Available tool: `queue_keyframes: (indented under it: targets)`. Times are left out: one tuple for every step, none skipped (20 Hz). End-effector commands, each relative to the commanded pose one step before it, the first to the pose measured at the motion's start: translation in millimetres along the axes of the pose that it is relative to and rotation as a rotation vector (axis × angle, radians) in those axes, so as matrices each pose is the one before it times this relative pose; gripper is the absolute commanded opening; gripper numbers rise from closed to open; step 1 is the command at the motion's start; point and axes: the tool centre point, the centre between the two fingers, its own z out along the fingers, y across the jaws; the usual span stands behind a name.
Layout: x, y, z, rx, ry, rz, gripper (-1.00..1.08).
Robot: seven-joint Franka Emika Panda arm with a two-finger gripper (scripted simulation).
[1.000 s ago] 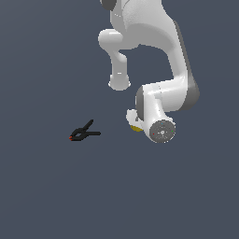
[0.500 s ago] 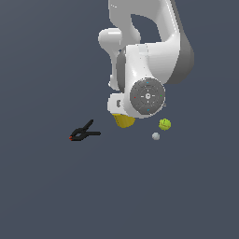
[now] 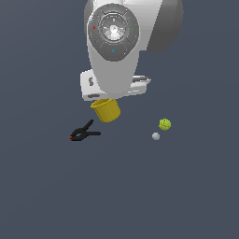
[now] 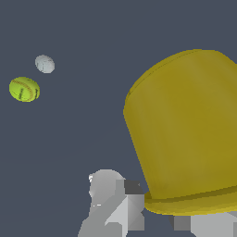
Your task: Pick up a designated object from a clutter of objects.
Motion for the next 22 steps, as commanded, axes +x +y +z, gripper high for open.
queue_keyframes:
  targets:
    - [-8.55,17.45,-18.53,-0.01321,0.03579,-0.03614,-1.00]
    - [-3.00,6.72,-6.84,-0.00449,0.01335,-0.01386,-1.00]
    - [-2.96,6.66,-6.79,-0.00443,0.01327,-0.01377,-1.00]
    - [-2.92,6.62,-6.74,-0.00437,0.01319,-0.01368,-1.00]
    - [-2.89,6.57,-6.69,-0.00432,0.01312,-0.01360,-1.00]
    - [-2.84,6.53,-6.64,-0.00426,0.01305,-0.01352,-1.00]
    - [-2.80,6.48,-6.60,-0.00420,0.01300,-0.01346,-1.00]
    - [-2.76,6.45,-6.55,-0.00413,0.01295,-0.01339,-1.00]
    - [-2.72,6.42,-6.51,-0.00407,0.01290,-0.01334,-1.00]
    - [-2.68,6.39,-6.48,-0.00401,0.01286,-0.01329,-1.00]
    - [-2.64,6.36,-6.44,-0.00394,0.01284,-0.01325,-1.00]
    - [-2.60,6.33,-6.41,-0.00386,0.01281,-0.01320,-1.00]
    - [-2.55,6.30,-6.37,-0.00377,0.01278,-0.01315,-1.00]
    - [-2.41,6.06,-6.12,-0.00356,0.01232,-0.01266,-1.00]
    - [-2.25,5.73,-5.77,-0.00330,0.01167,-0.01197,-1.00]
    - [-2.09,5.40,-5.43,-0.00305,0.01102,-0.01129,-1.00]
    - [-1.93,5.08,-5.10,-0.00280,0.01039,-0.01062,-1.00]
    - [-1.78,4.77,-4.78,-0.00255,0.00977,-0.00997,-1.00]
    - [-1.62,4.46,-4.45,-0.00229,0.00915,-0.00931,-1.00]
    - [-1.48,4.15,-4.14,-0.00204,0.00855,-0.00867,-1.00]
    - [-1.34,3.85,-3.83,-0.00182,0.00793,-0.00801,-1.00]
    - [-1.21,3.54,-3.52,-0.00162,0.00733,-0.00739,-1.00]
